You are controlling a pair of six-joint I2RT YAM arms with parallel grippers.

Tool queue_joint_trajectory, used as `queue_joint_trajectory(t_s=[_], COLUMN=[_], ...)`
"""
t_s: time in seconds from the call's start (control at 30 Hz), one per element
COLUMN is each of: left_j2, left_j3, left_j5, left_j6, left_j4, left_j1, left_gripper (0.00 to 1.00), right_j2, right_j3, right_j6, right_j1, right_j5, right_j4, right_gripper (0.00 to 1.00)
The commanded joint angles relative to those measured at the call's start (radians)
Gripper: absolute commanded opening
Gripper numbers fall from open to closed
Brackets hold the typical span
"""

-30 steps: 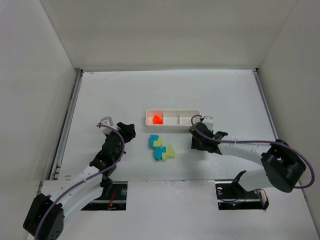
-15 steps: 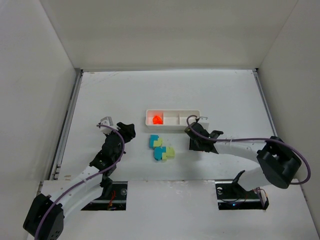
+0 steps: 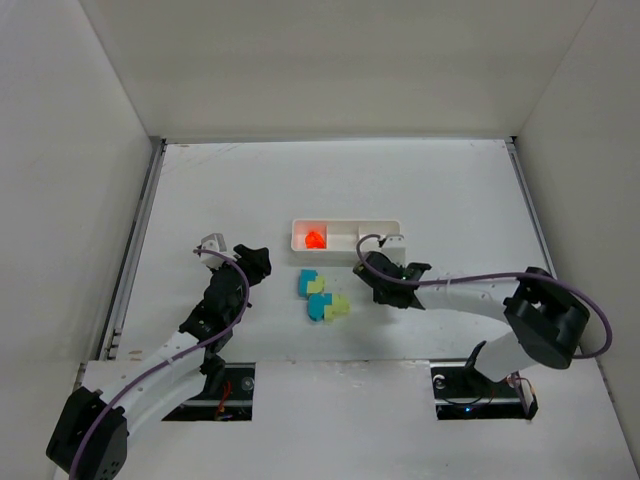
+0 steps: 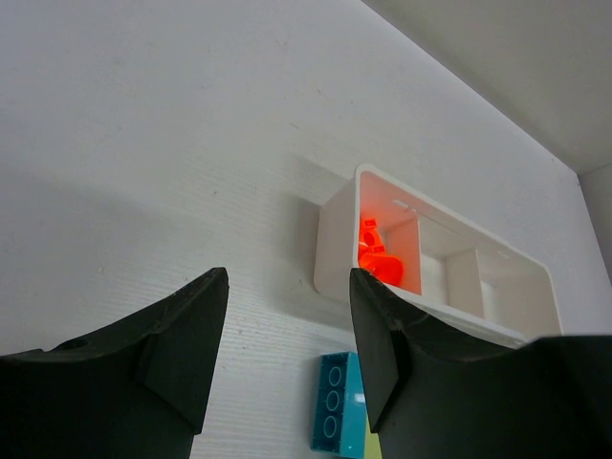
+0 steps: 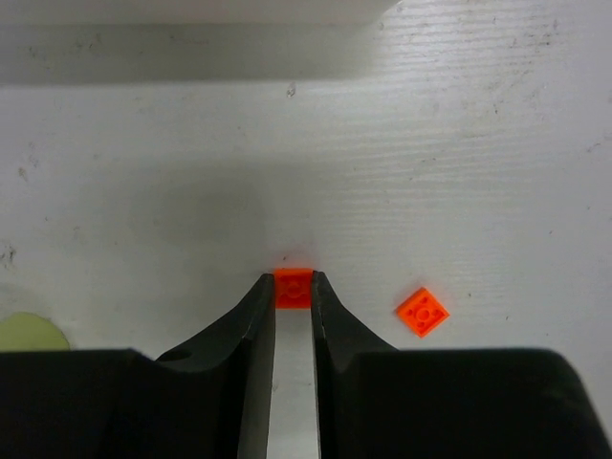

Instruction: Sort the legos into containers by color

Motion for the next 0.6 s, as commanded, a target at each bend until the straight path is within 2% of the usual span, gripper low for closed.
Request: queue_joint_trajectory(t_s=[0.0, 0.13, 0.3, 0.43, 0.57], left_j2=[-0.001, 0.004, -0.016, -0.019, -0.016], left_j3=[0.000, 0.001, -0.005, -0.006, -0.005], left_j5=[-0.008, -0.008, -0.003, 0.002, 0.002], left_j6=[0.007, 0.006, 0.006, 0.003, 0.003], left_j4=[0.034, 0.034, 0.023, 0.023, 0.023], left_j1=[-0.004, -0.006, 0.014, 0.014, 0.011], left_gripper=[0.51, 0.51, 0.51, 0.51, 0.51], right_j2=[-0.071, -0.036, 0.136, 0.283, 0.369], right_j3=[0.083, 0.219, 0.432, 0.578, 0.656], right_j6=[0.004, -0.076, -0.177, -0.211, -0.207], right_j1=[0.044, 0.054, 0.053, 0.042, 0.034], right_j5=[0.042, -0.002, -0.034, -0.068, -0.082], right_j4=[-0.021, 0.080, 0.201, 0.241, 0.250], right_gripper=[0.14, 0.15, 0.15, 0.16, 0.17])
